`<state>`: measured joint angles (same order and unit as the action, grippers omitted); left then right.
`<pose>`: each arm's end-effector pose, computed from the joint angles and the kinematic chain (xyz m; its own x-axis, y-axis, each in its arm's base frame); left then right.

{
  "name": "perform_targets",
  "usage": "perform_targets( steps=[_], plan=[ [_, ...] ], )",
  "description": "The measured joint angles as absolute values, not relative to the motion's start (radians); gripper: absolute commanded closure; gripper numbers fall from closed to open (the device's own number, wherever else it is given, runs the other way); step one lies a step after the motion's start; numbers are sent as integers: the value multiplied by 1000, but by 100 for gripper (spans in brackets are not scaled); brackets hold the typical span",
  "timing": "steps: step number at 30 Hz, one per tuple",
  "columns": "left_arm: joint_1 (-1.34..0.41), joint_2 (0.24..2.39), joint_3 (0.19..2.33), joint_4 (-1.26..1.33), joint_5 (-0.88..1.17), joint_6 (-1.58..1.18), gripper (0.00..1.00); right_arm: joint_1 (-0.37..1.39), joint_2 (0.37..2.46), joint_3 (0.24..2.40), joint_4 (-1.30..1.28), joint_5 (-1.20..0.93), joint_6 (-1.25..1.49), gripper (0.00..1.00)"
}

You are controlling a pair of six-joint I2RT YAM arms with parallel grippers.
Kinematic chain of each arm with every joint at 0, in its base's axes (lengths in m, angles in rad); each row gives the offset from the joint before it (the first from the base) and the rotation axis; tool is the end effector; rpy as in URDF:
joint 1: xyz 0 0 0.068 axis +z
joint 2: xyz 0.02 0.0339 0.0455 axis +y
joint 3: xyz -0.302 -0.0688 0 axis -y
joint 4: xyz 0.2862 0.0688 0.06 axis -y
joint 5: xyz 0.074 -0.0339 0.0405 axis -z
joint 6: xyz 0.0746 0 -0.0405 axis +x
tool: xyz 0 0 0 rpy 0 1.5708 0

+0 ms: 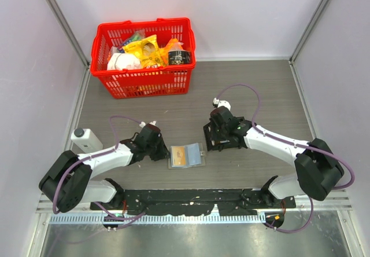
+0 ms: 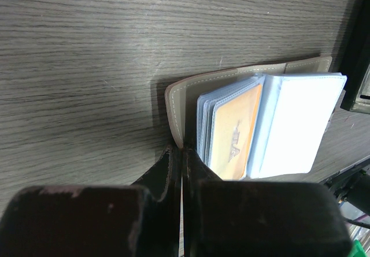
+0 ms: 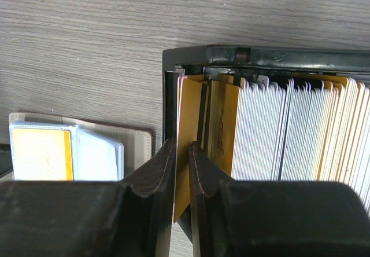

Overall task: Put the credit cards into the card holder
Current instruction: Pick up the credit card from the storage box.

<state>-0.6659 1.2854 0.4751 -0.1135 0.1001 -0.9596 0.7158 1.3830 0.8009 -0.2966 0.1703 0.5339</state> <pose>0.2038 -0.1696 0.1190 -0.9022 -0.3274 -0.2806 -0.1339 0.8313 -0.5394 0.2572 0.2069 0.1894 -0.7877 -0.0204 -0.6157 -0.1908 0.9584 0.2124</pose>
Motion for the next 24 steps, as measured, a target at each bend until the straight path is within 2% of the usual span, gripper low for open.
perform_targets(
  steps=[16,17,18,20,24],
  plan=[
    [-666,1285,475,-113,101,-959,100,716,1340,859,-371,250,498,92],
    [-666,1285,475,-113,101,-959,100,716,1340,859,-374,250,498,89],
    [-666,1286,475,-113,101,-959,100,716,1340,859,-377,251,499,80],
    [-666,1285,475,-113,101,-959,100,716,1340,859,-383,253,500,69],
    [-666,1285,475,-113,101,-958,100,716,1353,859,-381,249,501,57]
  ],
)
